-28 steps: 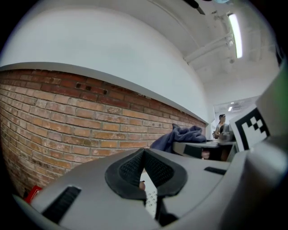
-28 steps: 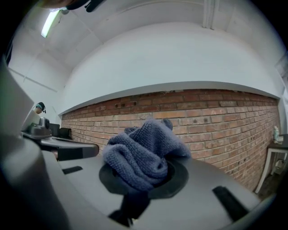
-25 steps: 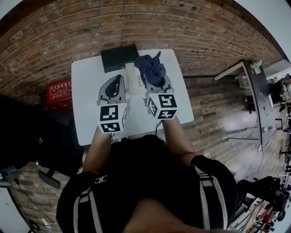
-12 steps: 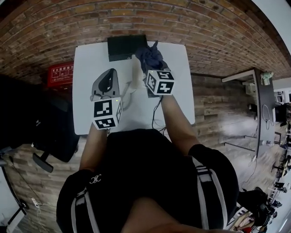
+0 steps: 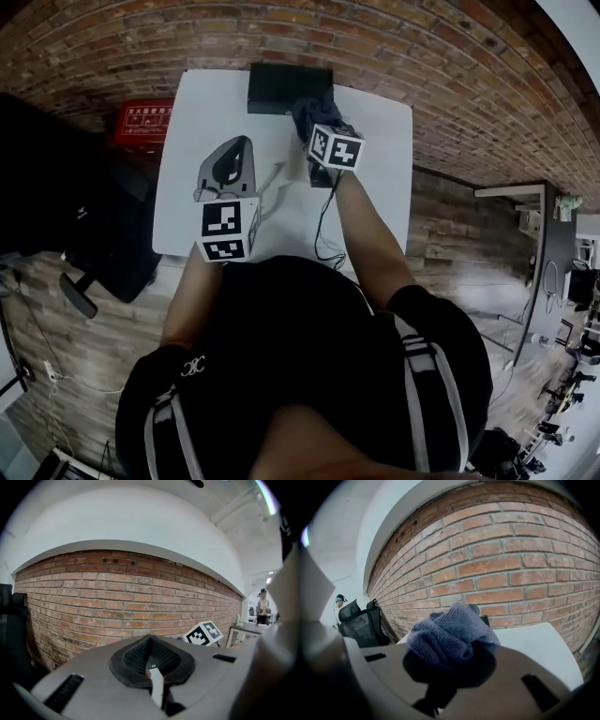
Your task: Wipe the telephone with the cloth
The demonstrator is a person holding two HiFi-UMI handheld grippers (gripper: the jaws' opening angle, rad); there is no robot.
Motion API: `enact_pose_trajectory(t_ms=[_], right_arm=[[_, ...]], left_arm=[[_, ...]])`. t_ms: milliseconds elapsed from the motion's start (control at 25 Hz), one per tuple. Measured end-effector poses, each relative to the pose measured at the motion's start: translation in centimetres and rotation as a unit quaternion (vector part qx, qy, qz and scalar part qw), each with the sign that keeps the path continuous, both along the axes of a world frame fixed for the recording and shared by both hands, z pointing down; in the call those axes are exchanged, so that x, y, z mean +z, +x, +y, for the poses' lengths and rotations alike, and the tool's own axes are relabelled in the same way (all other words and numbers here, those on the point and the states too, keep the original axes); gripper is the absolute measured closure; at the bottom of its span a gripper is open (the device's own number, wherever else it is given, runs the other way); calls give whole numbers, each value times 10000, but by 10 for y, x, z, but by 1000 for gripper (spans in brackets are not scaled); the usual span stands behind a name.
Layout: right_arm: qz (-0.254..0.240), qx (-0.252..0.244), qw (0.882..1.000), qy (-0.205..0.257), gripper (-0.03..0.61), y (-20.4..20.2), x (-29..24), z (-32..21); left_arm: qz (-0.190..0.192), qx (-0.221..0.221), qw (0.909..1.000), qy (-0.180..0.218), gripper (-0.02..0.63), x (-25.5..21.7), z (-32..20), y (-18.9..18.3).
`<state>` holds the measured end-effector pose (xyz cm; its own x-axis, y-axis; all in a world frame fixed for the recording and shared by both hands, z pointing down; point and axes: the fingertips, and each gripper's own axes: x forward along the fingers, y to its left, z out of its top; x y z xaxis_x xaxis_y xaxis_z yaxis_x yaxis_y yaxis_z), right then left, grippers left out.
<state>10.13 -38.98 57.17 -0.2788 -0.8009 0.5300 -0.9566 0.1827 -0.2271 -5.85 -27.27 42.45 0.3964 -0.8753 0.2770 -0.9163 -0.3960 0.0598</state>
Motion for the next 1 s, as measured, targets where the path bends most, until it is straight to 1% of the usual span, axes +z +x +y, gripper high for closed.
enact_pose_trajectory(t_ms=[200,360,480,600,680,840,1000], right_arm=[[42,-56,9986,-526,541,-3,37,-17],[266,-134,9954,-908,541,-3,66,-21],[159,-179,9953,-936,541,-3,71,-19],[124,-400,9955,-854,541,-10,67,-18],[211,-519,9950,-833,541,-13,68,-10],[570,-803,9927,-695,541,-19,72,11],[637,-995,9913,-572,540,-27,74,33]], left_arm=[[-47,-267,9996,-4,618,5,-7,-12],[-88,-365,9992,-98,618,9,-11,-16],[-118,-375,9990,-198,618,12,-11,-15],[-94,-399,9991,-135,618,13,-15,-16],[-89,-397,9991,-130,618,14,-14,-15],[-105,-320,9993,-130,618,14,-12,-6],[-106,-254,9995,-146,618,13,-10,-1]])
